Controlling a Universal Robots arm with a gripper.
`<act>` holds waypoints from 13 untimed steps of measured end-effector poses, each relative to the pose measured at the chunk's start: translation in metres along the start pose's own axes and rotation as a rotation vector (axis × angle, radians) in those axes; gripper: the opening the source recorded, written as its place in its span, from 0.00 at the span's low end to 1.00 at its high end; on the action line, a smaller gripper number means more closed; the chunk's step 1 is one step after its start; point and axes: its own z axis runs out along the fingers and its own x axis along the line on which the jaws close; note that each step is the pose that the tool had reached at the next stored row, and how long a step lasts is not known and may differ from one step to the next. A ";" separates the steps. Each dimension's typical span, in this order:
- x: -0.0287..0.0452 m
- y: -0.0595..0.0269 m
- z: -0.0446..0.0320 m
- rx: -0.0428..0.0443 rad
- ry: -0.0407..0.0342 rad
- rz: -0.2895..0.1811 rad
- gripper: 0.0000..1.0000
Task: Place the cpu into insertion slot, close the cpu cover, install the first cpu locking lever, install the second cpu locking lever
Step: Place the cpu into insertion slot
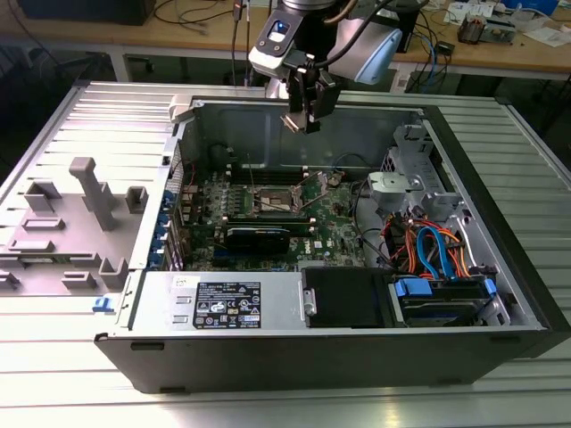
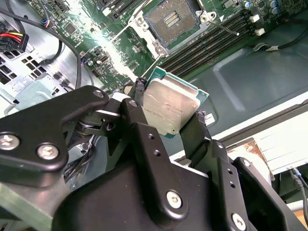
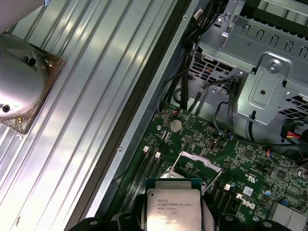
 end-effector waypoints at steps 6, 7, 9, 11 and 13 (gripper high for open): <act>0.0000 0.0000 0.0007 -0.0002 -0.0009 0.011 0.55; 0.0000 -0.0001 0.0009 -0.0004 -0.0014 0.017 0.55; 0.0000 -0.0002 0.0022 -0.0006 -0.0031 0.037 0.55; -0.0004 -0.0005 0.0032 -0.0008 -0.0040 0.047 0.55; -0.0009 -0.0008 0.0041 -0.0009 -0.0042 0.049 0.55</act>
